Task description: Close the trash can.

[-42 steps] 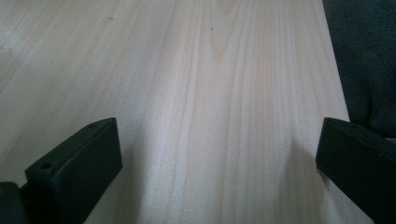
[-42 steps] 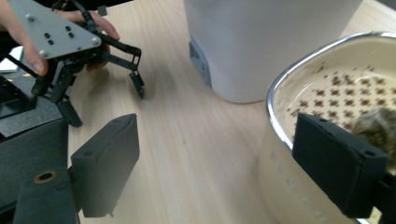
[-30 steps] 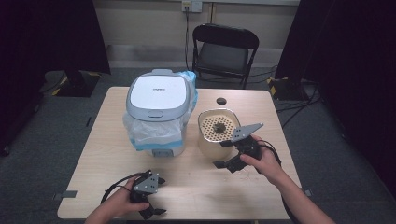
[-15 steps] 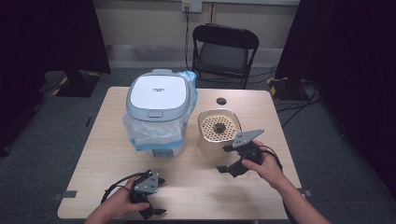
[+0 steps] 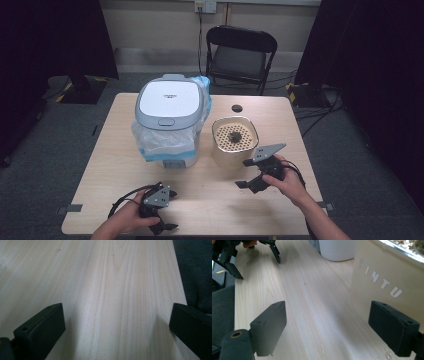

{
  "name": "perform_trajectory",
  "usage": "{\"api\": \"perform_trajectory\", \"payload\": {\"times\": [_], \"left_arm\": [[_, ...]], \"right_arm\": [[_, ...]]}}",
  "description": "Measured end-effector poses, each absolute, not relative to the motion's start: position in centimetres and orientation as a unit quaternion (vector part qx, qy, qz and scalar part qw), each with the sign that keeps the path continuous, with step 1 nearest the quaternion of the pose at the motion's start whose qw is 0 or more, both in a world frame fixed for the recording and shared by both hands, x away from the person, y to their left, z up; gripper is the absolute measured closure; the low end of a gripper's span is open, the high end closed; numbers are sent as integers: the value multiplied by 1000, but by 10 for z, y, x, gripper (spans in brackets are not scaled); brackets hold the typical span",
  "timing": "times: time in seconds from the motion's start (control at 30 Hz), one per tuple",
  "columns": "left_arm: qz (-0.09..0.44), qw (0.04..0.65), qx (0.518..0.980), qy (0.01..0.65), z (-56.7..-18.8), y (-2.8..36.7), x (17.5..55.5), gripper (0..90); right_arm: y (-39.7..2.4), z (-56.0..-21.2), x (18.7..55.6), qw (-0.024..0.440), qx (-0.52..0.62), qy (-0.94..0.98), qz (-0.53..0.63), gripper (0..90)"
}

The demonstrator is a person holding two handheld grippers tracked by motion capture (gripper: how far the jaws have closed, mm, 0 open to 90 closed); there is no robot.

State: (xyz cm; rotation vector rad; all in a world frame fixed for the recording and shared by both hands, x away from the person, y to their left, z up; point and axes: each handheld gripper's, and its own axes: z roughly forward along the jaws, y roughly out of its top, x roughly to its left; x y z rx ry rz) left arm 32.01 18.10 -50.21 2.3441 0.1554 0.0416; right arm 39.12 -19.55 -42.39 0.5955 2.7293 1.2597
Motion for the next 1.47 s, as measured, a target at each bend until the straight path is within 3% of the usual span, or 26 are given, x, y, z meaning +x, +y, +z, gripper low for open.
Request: {"api": "perform_trajectory", "payload": {"times": [1.47], "left_arm": [[16, 386, 920, 61, -502, 181, 320, 0]], "right_arm": [[-244, -467, 389, 65, 243, 884, 394, 147]]}}
